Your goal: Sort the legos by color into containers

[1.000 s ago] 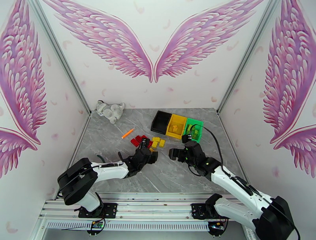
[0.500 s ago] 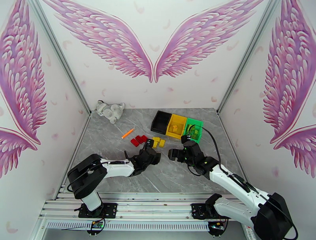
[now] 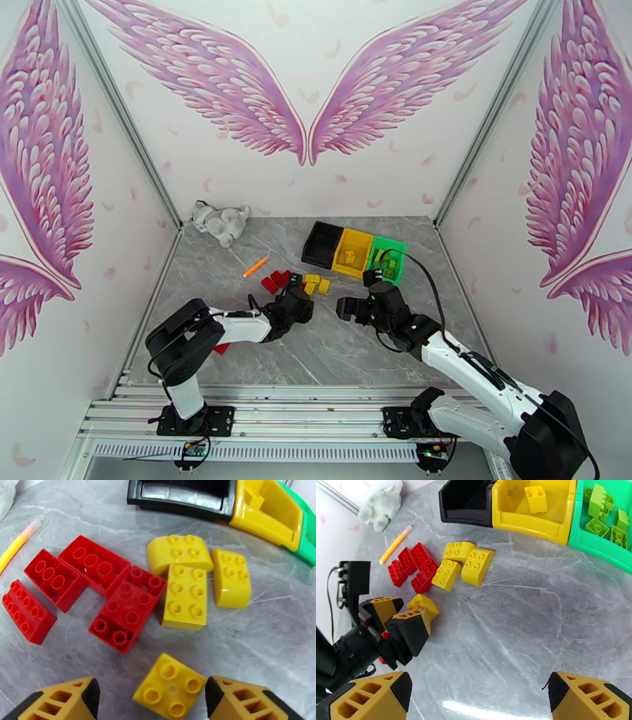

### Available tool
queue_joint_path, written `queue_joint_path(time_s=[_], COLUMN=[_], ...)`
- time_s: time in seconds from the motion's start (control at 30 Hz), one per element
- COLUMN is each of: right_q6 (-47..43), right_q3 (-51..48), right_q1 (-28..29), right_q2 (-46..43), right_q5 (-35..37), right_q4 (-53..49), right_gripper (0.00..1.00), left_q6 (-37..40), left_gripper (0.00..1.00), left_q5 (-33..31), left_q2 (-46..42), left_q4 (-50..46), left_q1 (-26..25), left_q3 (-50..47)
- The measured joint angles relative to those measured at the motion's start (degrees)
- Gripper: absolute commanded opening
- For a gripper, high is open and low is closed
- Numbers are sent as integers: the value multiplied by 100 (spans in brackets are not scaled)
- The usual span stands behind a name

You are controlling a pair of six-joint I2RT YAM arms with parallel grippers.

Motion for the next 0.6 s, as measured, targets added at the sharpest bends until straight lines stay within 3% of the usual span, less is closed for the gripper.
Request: queue_joint_path(time_s=[0.33, 0.6], right_q6=[0, 0], right_q3=[0, 0], right_q1=[0, 0], right_q2=[0, 2], right_q5=[0, 0], right_q4=[0, 0], right_gripper=[98, 98], left_q6=[229, 240], left_gripper=[45, 37], left_q5=[350, 448], left_q2=[216, 212], left_q4=[-31, -26], left_q1=[2, -11], left_q3=[273, 284])
